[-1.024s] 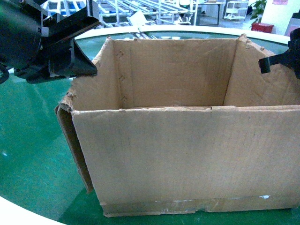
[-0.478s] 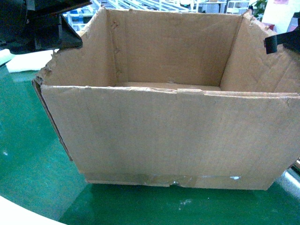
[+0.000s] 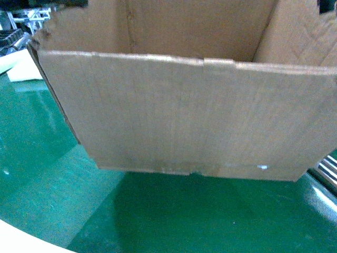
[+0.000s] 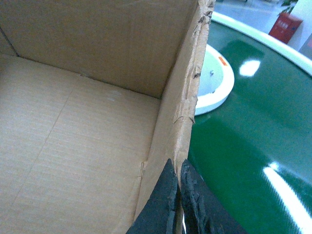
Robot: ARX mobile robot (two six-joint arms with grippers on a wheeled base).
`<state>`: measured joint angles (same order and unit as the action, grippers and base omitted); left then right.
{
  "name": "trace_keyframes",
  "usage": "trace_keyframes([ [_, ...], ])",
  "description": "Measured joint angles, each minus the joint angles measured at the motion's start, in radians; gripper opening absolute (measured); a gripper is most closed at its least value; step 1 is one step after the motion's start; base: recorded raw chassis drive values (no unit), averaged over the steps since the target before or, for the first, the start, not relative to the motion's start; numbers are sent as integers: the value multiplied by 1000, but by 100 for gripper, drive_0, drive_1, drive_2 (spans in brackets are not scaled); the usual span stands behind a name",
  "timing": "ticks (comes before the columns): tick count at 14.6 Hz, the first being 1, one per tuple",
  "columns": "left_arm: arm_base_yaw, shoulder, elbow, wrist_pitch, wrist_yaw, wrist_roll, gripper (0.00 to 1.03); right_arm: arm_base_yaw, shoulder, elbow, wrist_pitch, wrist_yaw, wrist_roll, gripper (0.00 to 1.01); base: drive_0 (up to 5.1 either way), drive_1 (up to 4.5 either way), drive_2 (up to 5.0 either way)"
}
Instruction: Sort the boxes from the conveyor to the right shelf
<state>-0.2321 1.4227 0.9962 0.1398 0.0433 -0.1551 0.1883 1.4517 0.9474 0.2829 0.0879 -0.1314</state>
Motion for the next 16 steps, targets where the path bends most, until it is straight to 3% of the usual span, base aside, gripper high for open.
trace_keyframes([
  [11,-44,-94,211,43,-55,6,2,-41,-153,181,29,-14,24,2,0,0,0],
  [16,-51,-101,230,71,-77,23,2,-45,-172,188,56,-18,34,2,0,0,0],
])
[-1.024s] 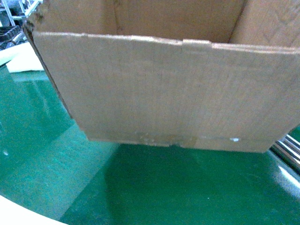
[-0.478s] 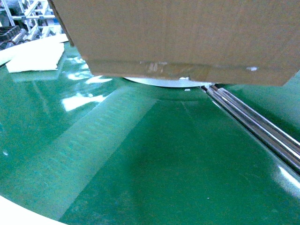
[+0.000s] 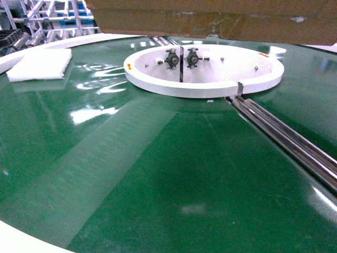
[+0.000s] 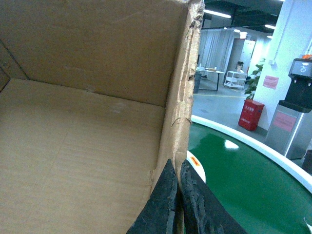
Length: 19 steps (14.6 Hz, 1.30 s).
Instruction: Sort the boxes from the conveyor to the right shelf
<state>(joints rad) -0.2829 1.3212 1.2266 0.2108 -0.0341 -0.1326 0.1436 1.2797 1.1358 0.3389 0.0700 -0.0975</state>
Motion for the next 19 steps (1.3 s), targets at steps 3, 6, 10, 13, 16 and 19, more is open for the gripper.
trace_keyframes([
  [3,-2,0,0,0,0,7,2,0,0,0,3,2,0,2,0,0,0],
  [6,-2,0,0,0,-1,8,2,0,0,0,3,3,0,2,0,0,0],
  [10,-2,0,0,0,-1,9,2,0,0,0,3,3,0,2,0,0,0],
  [13,-2,1,0,-4,-1,9,2,0,0,0,-2,3,0,2,0,0,0],
  [16,-2,0,0,-3,-3,9,2,0,-2,0,-1,4,0,2,0,0,0],
  [19,-2,-2,0,0,-4,9,2,0,-3,0,4,5,0,2,0,0,0],
])
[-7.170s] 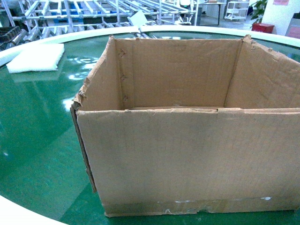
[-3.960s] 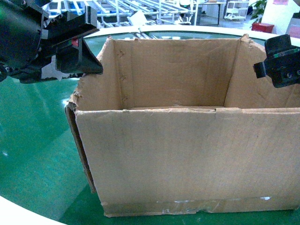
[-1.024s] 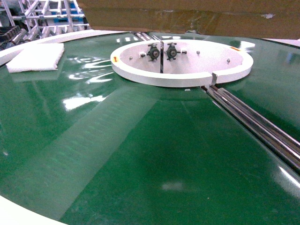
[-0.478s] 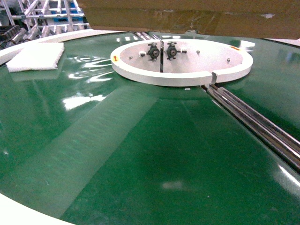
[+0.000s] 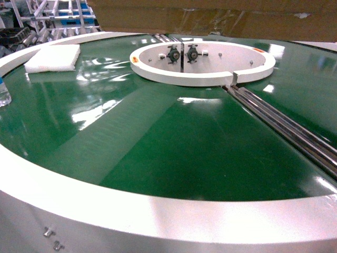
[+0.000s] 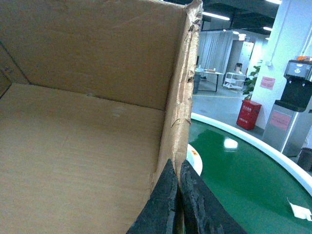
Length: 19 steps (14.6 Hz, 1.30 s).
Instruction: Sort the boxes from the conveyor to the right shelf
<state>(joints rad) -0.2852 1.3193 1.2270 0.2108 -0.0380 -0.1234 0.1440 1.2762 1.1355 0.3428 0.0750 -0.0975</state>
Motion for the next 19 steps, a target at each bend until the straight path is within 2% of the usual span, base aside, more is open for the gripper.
trace_keyframes([
  [19,0,-6,2,0,-3,0,2,0,-5,0,-1,0,0,2,0,0,0],
])
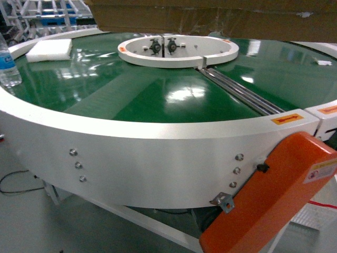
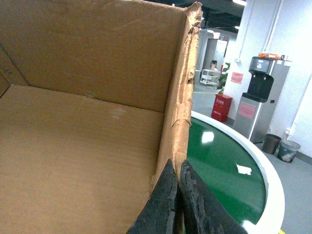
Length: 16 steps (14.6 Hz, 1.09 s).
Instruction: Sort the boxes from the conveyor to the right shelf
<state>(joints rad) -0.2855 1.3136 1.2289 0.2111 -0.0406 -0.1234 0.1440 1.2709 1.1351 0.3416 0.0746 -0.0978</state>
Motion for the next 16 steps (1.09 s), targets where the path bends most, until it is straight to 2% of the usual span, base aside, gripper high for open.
trace_keyframes([
  [8,-1,0,0,0,0,0,2,0,0,0,0,0,0,2,0,0,0],
  [16,-1,0,0,0,0,0,2,0,0,0,0,0,0,2,-157,-157,-157],
])
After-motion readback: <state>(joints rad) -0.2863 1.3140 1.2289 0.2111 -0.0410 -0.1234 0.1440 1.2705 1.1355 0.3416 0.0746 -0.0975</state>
